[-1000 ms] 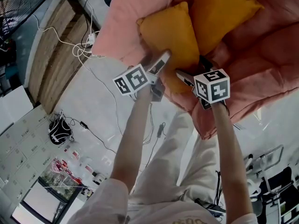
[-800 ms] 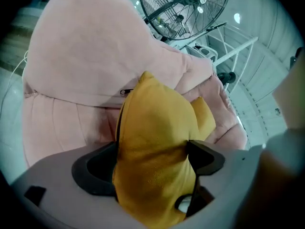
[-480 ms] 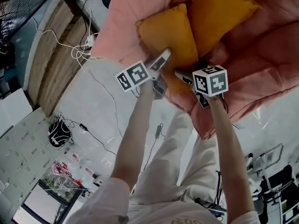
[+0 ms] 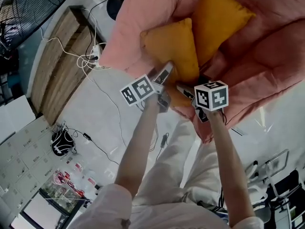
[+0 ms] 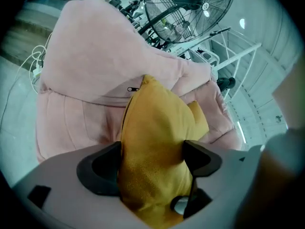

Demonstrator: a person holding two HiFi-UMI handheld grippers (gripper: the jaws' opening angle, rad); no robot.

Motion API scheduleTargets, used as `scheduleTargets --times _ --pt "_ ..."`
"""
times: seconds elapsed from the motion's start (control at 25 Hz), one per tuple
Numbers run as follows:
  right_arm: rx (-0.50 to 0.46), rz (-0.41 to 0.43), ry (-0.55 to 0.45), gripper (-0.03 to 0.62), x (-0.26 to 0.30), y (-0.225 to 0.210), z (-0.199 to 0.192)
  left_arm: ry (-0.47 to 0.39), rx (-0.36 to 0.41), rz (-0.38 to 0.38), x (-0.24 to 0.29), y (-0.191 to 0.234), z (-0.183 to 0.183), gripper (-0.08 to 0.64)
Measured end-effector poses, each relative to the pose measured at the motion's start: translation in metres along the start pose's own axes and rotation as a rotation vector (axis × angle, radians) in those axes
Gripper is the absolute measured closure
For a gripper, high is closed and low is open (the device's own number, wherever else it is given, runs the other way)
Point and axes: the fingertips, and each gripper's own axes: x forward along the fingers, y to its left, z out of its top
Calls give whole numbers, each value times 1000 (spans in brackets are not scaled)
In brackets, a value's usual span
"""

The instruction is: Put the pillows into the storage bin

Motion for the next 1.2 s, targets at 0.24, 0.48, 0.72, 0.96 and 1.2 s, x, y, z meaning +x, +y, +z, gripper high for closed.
scheduleTargets --times 0.24,0.48,0.72,0.96,1.2 --pt "94 9 -32 199 -37 29 -3 40 83 -8 -26 -40 -4 137" --pt "171 13 -89 205 -74 40 3 77 160 -17 -34 -82 -9 141" --pt "200 -14 -131 210 -124 49 8 100 206 -75 -44 -132 -23 143" --pt "202 -51 -161 212 -175 60 3 136 213 -118 -59 -175 -45 147" --pt "234 -86 -215 213 -218 57 -16 199 250 -164 -65 -210 -80 149"
